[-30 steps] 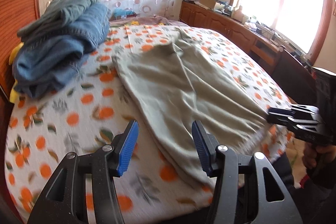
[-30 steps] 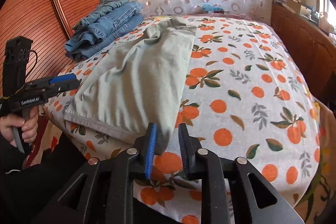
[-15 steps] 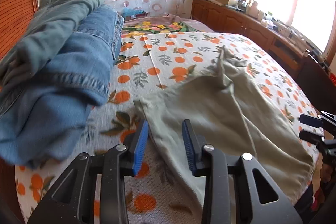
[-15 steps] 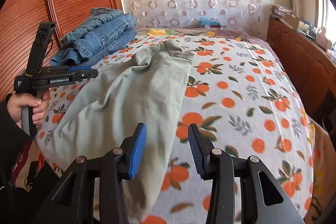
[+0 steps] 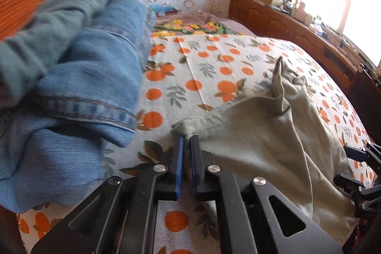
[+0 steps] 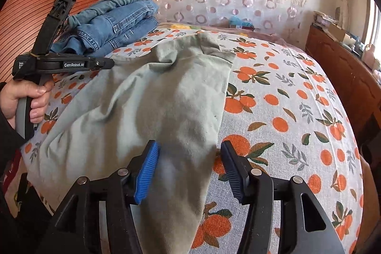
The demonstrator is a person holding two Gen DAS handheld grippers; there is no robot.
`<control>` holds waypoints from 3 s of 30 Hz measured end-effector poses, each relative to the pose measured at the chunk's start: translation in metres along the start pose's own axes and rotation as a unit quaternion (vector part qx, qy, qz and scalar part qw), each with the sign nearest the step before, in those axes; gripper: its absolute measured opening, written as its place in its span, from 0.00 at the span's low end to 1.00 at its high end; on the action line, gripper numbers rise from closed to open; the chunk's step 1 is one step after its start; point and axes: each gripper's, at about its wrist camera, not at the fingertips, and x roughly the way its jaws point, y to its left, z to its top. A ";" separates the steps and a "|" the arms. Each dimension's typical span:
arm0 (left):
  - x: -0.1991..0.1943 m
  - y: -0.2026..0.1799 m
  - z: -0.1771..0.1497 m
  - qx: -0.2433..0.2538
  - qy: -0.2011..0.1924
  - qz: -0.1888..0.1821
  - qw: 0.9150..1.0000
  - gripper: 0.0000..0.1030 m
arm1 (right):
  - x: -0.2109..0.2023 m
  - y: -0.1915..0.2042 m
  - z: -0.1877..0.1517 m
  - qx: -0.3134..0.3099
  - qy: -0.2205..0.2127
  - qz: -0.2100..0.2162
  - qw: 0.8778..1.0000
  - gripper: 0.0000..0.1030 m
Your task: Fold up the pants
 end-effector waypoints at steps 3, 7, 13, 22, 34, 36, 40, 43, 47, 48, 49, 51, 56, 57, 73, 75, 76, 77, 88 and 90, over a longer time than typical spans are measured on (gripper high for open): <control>-0.005 0.005 0.000 -0.009 -0.007 0.017 1.000 0.06 | -0.001 -0.001 -0.001 0.000 -0.001 0.004 1.000 0.57; -0.010 0.003 -0.001 -0.012 0.001 0.009 1.000 0.06 | -0.002 -0.001 -0.002 -0.001 -0.002 0.002 1.000 0.57; -0.038 -0.011 -0.016 0.002 -0.010 -0.006 1.000 0.25 | -0.002 -0.002 -0.002 -0.001 -0.003 0.003 1.000 0.57; -0.064 -0.039 -0.046 0.031 -0.019 -0.033 0.999 0.49 | -0.002 -0.002 -0.001 -0.001 -0.003 0.002 1.000 0.57; -0.074 -0.051 -0.077 0.031 -0.016 -0.037 0.999 0.76 | -0.002 -0.002 -0.001 -0.002 -0.003 0.002 1.000 0.57; -0.075 -0.052 -0.081 0.031 -0.011 -0.035 0.999 0.76 | -0.002 -0.002 -0.001 -0.002 -0.003 0.001 1.000 0.57; -0.078 -0.053 -0.091 0.028 -0.004 -0.037 0.999 0.76 | -0.002 -0.002 -0.001 -0.002 -0.003 0.001 1.000 0.58; -0.081 -0.054 -0.099 0.025 0.002 -0.039 0.999 0.76 | -0.002 -0.002 -0.001 -0.003 -0.002 0.000 1.000 0.58; -0.088 -0.054 -0.111 0.018 0.007 -0.041 0.999 0.76 | -0.012 -0.006 -0.002 0.011 -0.014 -0.017 1.000 0.57; -0.089 -0.054 -0.114 0.018 0.009 -0.044 0.999 0.76 | -0.017 -0.008 -0.003 0.018 -0.022 -0.015 0.999 0.57; -0.091 -0.055 -0.117 0.017 0.011 -0.047 0.999 0.76 | -0.024 -0.010 -0.004 0.025 -0.028 -0.011 0.999 0.58; -0.095 -0.057 -0.122 0.020 0.014 -0.050 0.998 0.76 | -0.037 -0.011 -0.007 0.028 -0.032 -0.004 0.999 0.57; -0.102 -0.064 -0.131 0.028 0.017 -0.054 0.998 0.76 | -0.055 -0.008 -0.026 0.023 -0.021 0.011 0.999 0.54; -0.104 -0.065 -0.133 0.027 0.016 -0.058 0.998 0.76 | -0.057 -0.008 -0.029 0.025 -0.018 0.015 0.999 0.52; -0.120 -0.082 -0.146 0.041 0.024 -0.103 0.994 0.35 | -0.065 -0.001 -0.045 0.038 0.013 0.035 0.999 0.42; -0.120 -0.083 -0.147 0.042 0.026 -0.102 0.994 0.35 | -0.064 0.000 -0.046 0.038 0.015 0.036 0.999 0.42; -0.121 -0.083 -0.148 0.042 0.026 -0.102 0.994 0.35 | -0.064 0.000 -0.047 0.039 0.015 0.038 0.998 0.42; -0.121 -0.083 -0.148 0.040 0.026 -0.102 0.994 0.35 | -0.064 0.001 -0.048 0.039 0.016 0.039 0.998 0.42; -0.121 -0.083 -0.150 0.039 0.025 -0.108 0.993 0.28 | -0.070 0.003 -0.053 0.033 0.018 0.046 0.998 0.37; -0.122 -0.084 -0.150 0.038 0.025 -0.111 0.993 0.25 | -0.071 0.003 -0.053 0.034 0.019 0.051 0.998 0.31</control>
